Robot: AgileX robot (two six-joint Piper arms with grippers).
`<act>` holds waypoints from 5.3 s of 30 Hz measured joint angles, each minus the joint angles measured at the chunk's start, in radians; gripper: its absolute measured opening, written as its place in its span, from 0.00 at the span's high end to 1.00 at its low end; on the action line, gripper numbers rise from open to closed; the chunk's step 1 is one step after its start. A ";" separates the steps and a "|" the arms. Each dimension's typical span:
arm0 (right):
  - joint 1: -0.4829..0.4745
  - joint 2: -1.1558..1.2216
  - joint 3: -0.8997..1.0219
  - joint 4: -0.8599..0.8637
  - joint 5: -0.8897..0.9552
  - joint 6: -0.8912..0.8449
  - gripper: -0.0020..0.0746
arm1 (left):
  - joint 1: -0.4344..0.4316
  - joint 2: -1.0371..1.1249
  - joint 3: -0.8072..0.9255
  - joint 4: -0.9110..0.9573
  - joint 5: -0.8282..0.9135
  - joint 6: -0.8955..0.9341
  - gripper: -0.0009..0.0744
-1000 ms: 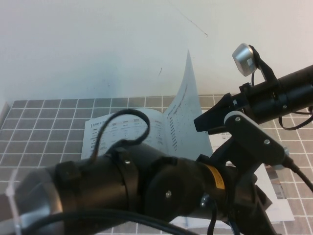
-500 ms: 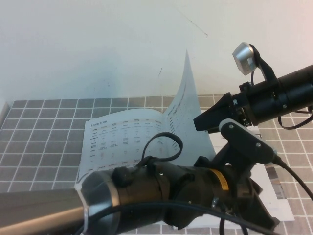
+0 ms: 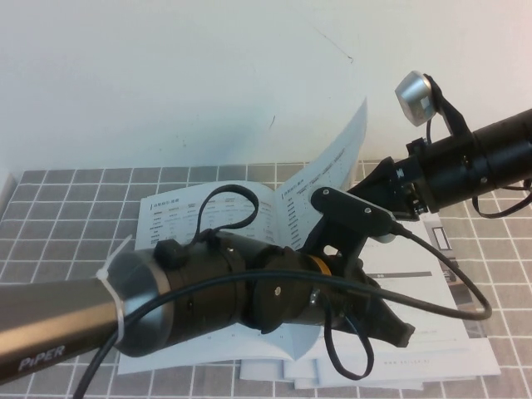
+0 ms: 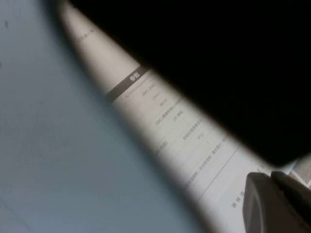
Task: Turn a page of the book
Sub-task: Open the closed book
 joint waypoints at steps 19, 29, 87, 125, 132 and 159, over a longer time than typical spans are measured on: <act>-0.004 -0.028 -0.071 -0.551 -0.043 0.134 0.82 | 0.084 0.000 0.000 0.007 0.011 -0.127 0.99; 0.058 0.204 -0.047 -0.554 -0.129 0.140 0.97 | 0.104 0.000 0.000 0.030 0.009 -0.197 0.99; 0.091 0.270 -0.057 -0.586 -0.114 0.182 0.97 | 0.238 -0.105 0.000 0.611 0.314 -0.730 0.99; 0.093 -0.135 -0.106 -0.758 -0.111 0.252 0.97 | 0.319 -0.324 0.000 0.610 0.375 -0.568 0.99; 0.093 -0.431 -0.097 -0.895 -0.094 0.332 0.97 | 0.319 -0.741 0.019 0.678 0.525 -0.535 0.99; 0.093 -1.186 0.615 -1.280 -0.318 0.623 0.97 | 0.319 -1.343 0.471 0.596 0.325 -0.552 0.99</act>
